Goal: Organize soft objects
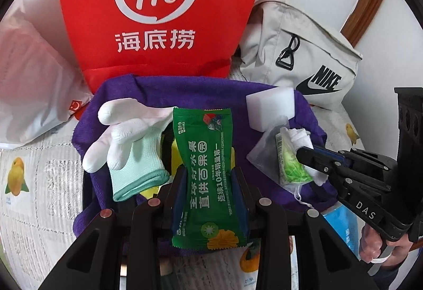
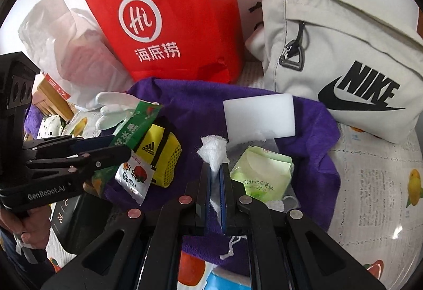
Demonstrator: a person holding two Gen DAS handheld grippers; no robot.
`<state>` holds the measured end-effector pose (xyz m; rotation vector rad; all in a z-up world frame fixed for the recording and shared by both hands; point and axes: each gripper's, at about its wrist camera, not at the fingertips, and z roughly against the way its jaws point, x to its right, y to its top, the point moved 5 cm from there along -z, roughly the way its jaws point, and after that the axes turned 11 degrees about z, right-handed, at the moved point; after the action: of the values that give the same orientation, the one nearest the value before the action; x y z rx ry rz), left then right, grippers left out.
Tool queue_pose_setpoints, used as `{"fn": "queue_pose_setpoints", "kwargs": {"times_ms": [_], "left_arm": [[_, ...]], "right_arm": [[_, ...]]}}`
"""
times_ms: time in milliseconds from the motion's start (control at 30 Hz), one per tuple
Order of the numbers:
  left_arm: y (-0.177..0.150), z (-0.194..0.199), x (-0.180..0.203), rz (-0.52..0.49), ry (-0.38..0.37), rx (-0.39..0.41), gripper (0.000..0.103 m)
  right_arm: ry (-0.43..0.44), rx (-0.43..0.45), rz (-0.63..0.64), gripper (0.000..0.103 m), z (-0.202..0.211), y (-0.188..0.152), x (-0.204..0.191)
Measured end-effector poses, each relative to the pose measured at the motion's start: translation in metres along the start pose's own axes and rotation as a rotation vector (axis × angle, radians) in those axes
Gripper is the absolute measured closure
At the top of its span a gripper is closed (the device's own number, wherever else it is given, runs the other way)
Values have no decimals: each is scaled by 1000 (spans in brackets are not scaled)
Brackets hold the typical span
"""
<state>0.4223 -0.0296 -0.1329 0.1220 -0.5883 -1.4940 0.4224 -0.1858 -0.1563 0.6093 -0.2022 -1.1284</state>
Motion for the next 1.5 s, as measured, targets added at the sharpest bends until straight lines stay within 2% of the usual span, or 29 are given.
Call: {"fn": "queue_pose_setpoints", "kwargs": {"times_ms": [333,433,500,567,600,633,900,967,1033,1200,1367,1433,1500], "left_arm": [[4,-14,-1,9,2,-24,69],[4,-17,0,3,7,-42,62],[2,-17,1,-3,24,-50,56],[2,-15,3,-7,43,-46,51],[2,-13,3,-6,48,-41,48],[2,-11,3,-5,50,-37,44],[-2,22,9,-15,88,4,29],[-4,30,11,-19,98,18,26],[-9,40,13,-19,119,36,25],[-25,70,12,-3,186,95,19],[-47,100,3,37,232,105,18],[-57,113,1,45,248,116,17],[-66,124,-1,45,268,135,14]], "right_arm": [[10,-45,-25,93,-21,0,6],[8,-54,-17,92,-24,-1,5],[9,-56,-16,84,-24,-1,4],[8,-49,-16,67,-21,-1,4],[3,-42,-14,56,-18,0,4],[-4,-29,-11,51,-14,1,4],[-34,14,-9,50,16,0,2],[-37,24,-14,46,25,-1,2],[-45,37,-23,38,35,-4,0],[-55,65,-47,36,61,-17,-5],[-70,87,-60,31,88,-34,-15],[-82,105,-57,24,100,-41,-20],[-97,118,-59,20,110,-48,-26]]}}
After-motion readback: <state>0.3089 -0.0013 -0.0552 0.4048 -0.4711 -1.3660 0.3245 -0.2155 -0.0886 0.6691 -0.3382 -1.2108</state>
